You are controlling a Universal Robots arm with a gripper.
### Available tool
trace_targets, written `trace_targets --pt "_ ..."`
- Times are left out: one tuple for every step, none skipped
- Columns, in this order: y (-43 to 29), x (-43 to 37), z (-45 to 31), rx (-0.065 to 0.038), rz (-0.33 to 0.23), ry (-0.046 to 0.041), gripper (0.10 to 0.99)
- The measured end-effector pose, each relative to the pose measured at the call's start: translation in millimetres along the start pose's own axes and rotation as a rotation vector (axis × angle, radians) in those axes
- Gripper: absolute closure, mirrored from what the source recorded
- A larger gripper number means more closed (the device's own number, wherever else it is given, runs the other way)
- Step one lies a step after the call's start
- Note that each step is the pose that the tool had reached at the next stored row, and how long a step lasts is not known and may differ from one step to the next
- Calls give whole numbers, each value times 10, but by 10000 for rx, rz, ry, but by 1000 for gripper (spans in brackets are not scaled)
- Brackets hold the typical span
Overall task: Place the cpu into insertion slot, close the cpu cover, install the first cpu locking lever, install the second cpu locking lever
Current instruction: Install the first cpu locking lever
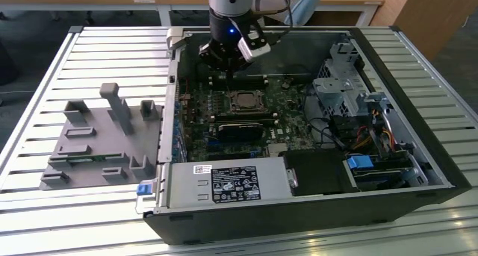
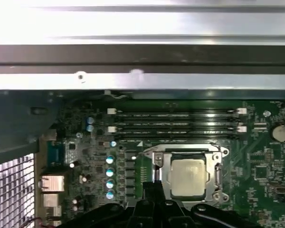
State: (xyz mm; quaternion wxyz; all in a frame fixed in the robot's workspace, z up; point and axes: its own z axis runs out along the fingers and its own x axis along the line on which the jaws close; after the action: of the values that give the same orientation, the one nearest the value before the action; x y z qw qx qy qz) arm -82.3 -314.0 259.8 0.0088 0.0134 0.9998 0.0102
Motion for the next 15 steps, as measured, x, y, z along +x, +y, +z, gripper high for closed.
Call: trace_targets --pt "-1 39 0 -1 0 -15 980" --pt "-2 70 0 -2 0 -29 980" --pt "-1 90 0 -2 0 -38 980" --pt "1 103 0 -3 0 -45 980" --pt "6 108 0 -3 0 -46 980" --pt "11 114 0 -2 -1 -48 980" --pt "15 126 0 -2 -2 -52 980" --pt "21 137 1 -3 -2 -55 980" --pt "26 142 3 -3 -1 -56 980" --pt "31 146 5 -4 -2 -57 980" --pt "38 150 8 -4 -1 -56 980" --pt "46 153 11 -3 -2 -55 980" --pt "53 157 15 -4 -3 -55 980" --pt "60 161 20 -4 -2 -56 980" --pt "68 166 25 -5 -2 -55 980"
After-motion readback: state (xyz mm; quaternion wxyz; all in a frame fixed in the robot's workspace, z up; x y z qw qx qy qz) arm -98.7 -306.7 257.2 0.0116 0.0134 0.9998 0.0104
